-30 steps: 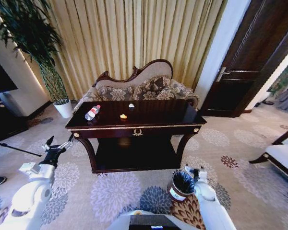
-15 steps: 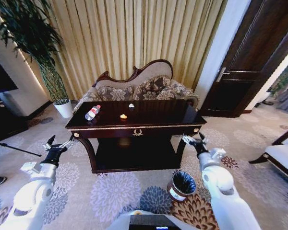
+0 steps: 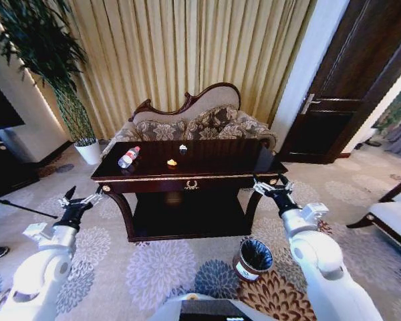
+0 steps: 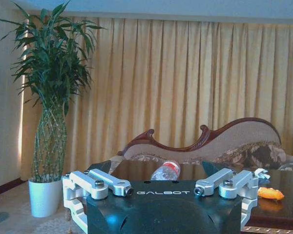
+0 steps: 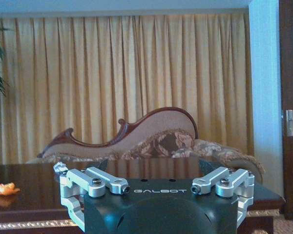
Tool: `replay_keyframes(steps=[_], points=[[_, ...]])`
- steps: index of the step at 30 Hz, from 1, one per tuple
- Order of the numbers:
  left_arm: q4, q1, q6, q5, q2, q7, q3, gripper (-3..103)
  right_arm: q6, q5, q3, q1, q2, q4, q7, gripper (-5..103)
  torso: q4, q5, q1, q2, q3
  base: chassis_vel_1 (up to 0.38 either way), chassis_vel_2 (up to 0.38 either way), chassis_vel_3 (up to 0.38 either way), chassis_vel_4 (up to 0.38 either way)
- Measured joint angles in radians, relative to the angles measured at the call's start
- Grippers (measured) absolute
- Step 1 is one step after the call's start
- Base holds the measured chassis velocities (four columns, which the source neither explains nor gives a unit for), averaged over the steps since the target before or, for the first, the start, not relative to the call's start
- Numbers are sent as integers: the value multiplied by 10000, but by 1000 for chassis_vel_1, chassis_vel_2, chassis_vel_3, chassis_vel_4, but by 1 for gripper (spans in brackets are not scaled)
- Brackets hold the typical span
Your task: Move to the front of the table and place the trash on the table into the trash bin.
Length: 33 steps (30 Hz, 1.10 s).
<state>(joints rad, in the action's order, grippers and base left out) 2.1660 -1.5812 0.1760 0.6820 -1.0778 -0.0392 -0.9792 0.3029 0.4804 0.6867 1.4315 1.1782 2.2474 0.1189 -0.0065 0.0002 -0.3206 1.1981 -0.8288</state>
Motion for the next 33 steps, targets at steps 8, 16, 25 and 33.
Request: replay_keyframes(steps=[8,16,25,33], points=[[-17,-6,93,5,63,-54,-45,100,-63,-129,-46,-67,78,-292,0,100,0,-2,1,0,0,0,0,0,0],[18,-7,77,-21,36,-36,14,100,-150,-181,-110,-56,148,-396,-1,100,0,-2,3,2,1,-76,62,60,-70],[-22,-11,32,-28,17,-12,18,100,-193,-311,-210,-10,203,-415,-1,100,0,-2,-4,-3,-3,-191,197,191,-185],[-38,-30,9,-41,-81,-2,59,100,-133,-323,-198,10,181,-443,0,100,0,-2,-3,-3,-2,-165,178,175,-190]])
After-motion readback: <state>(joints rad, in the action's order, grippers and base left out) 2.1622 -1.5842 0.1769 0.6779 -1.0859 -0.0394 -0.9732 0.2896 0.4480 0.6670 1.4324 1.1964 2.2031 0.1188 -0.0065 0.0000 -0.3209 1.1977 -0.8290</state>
